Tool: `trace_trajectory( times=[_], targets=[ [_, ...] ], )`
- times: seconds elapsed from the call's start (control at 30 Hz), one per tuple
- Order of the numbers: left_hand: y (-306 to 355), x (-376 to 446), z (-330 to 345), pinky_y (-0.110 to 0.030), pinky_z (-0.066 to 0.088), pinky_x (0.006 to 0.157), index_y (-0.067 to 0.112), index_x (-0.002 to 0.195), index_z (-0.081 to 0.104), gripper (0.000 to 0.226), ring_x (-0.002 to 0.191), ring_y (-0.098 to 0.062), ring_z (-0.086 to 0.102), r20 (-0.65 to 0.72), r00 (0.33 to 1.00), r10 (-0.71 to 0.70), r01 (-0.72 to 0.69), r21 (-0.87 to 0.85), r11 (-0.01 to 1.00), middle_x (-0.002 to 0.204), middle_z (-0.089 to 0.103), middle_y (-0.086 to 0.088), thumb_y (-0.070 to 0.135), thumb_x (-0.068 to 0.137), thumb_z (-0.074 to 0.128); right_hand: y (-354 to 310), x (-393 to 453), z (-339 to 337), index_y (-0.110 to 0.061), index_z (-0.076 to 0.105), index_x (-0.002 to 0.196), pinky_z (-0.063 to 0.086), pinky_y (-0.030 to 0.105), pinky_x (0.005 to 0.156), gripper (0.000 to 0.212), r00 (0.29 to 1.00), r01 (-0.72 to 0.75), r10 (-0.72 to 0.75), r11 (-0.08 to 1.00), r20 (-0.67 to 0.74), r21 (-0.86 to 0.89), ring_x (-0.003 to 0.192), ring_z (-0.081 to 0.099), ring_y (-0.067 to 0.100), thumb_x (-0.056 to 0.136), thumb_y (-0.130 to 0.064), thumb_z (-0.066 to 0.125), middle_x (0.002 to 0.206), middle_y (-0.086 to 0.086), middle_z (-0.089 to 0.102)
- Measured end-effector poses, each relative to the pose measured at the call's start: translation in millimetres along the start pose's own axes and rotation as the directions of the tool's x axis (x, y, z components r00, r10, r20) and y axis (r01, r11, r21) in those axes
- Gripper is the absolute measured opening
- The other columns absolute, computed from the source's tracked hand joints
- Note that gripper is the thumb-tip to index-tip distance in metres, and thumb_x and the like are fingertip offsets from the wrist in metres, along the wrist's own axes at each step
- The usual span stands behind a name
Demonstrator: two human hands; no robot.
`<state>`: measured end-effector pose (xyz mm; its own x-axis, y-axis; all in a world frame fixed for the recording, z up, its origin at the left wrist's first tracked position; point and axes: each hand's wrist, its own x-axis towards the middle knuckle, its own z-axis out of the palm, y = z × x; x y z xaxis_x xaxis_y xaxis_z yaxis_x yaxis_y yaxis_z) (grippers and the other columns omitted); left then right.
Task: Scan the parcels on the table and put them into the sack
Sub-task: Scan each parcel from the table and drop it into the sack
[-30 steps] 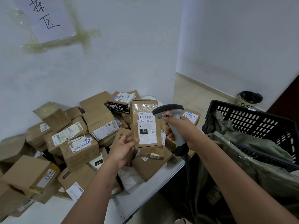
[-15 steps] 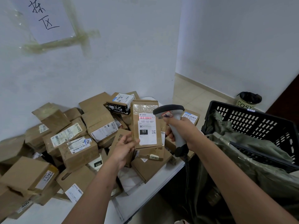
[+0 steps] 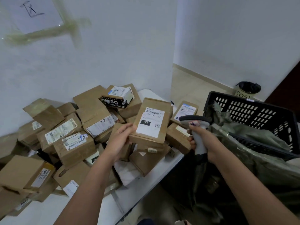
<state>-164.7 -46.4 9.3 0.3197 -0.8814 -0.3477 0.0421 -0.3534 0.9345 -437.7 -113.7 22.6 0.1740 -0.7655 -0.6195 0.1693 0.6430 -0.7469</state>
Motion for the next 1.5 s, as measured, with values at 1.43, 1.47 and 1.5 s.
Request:
trace_trajectory(
  times=[1.43, 1.47, 1.5],
  targets=[
    [-238.2, 13.2, 353.1, -0.032, 0.050, 0.093, -0.002, 0.126, 0.052, 0.026, 0.115, -0.026, 0.053, 0.167, 0.595, -0.786, 0.599, 0.559, 0.573, 0.122, 0.051, -0.014, 0.000, 0.101, 0.047, 150.1, -3.0, -319.2, -0.006, 0.055, 0.083, 0.047, 0.024, 0.053, 0.032, 0.752, -0.326, 0.497, 0.852, -0.434, 0.411, 0.061, 0.052, 0.017, 0.095, -0.034, 0.062, 0.073, 0.009, 0.053],
    [-236.8, 10.7, 347.0, -0.032, 0.051, 0.092, -0.004, 0.126, 0.052, 0.026, 0.110, -0.024, 0.053, 0.184, 0.585, -0.790, 0.586, 0.576, 0.569, 0.116, 0.053, -0.014, 0.001, 0.101, 0.047, 149.5, -1.7, -314.9, -0.006, 0.055, 0.084, 0.047, 0.023, 0.051, 0.032, 0.759, -0.326, 0.491, 0.855, -0.427, 0.404, 0.060, 0.052, 0.017, 0.095, -0.035, 0.061, 0.073, 0.009, 0.053],
    [-236.6, 10.2, 340.7, -0.031, 0.051, 0.093, -0.004, 0.126, 0.053, 0.026, 0.108, -0.023, 0.054, 0.198, 0.588, -0.785, 0.573, 0.583, 0.576, 0.111, 0.055, -0.013, 0.002, 0.101, 0.048, 147.8, -0.7, -309.2, -0.005, 0.055, 0.085, 0.047, 0.023, 0.051, 0.032, 0.766, -0.321, 0.483, 0.859, -0.423, 0.400, 0.061, 0.052, 0.017, 0.095, -0.035, 0.061, 0.074, 0.009, 0.054]
  ],
)
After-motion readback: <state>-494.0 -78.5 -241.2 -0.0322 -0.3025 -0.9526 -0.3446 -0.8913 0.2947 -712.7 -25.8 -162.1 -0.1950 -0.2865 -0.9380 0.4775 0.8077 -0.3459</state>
